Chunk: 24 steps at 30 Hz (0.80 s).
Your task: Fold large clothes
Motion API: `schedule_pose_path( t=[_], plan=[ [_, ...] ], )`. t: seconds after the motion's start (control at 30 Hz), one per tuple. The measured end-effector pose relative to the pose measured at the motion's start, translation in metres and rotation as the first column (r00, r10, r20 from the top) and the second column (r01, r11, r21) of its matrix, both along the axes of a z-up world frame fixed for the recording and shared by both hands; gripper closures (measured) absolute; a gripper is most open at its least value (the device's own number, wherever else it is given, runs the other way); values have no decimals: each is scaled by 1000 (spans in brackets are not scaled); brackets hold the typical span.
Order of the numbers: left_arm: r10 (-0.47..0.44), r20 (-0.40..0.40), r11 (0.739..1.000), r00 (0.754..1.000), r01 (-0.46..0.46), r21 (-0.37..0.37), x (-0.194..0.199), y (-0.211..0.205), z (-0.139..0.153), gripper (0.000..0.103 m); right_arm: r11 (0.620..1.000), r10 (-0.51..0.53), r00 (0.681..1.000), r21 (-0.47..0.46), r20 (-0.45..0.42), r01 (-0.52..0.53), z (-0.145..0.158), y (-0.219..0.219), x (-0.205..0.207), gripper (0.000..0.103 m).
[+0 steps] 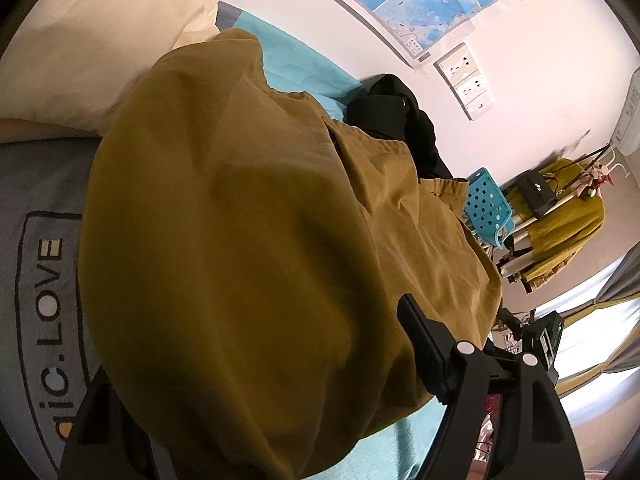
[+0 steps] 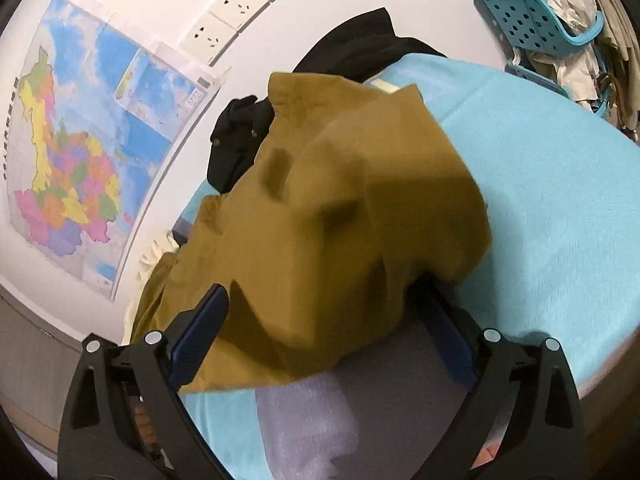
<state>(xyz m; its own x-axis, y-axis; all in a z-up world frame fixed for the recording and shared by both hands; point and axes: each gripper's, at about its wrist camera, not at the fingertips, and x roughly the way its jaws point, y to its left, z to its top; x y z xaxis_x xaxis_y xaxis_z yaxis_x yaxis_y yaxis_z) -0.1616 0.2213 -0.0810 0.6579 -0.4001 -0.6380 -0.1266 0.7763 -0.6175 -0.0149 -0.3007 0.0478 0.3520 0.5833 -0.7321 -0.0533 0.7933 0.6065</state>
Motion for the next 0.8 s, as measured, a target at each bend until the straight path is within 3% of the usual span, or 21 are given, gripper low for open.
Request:
schedule_pose_path(
  t=[0.2,0.37,0.47,0.7,0.77,0.8],
  plan=[
    [-27,6,999,1000,27,20,4,-1,1,26,999,28,1000,20,-1,-28,-9,28,24,5],
    [-32,10,999,999,32,-4,4,3,0,25,991,-33,997,133,63,25,-4,32,32,6],
    [-38,12,999,999,38,-2,5,4,0,25,1000,16,999,14,31,-17,-12,43,37,5],
    [-27,13,999,1000,28,-22,13,5,0,18,1000,4,999,-15,37,-4,-16,54,48,5],
    [-24,4,1000,1000,24,1,15,3,2,23,999,11,999,-48,37,-9,-16,56,50,22],
    [-20,-5,999,1000,20,29,16,2,2,28,999,17,999,-44,38,-15,-17,54,51,39]
  ],
)
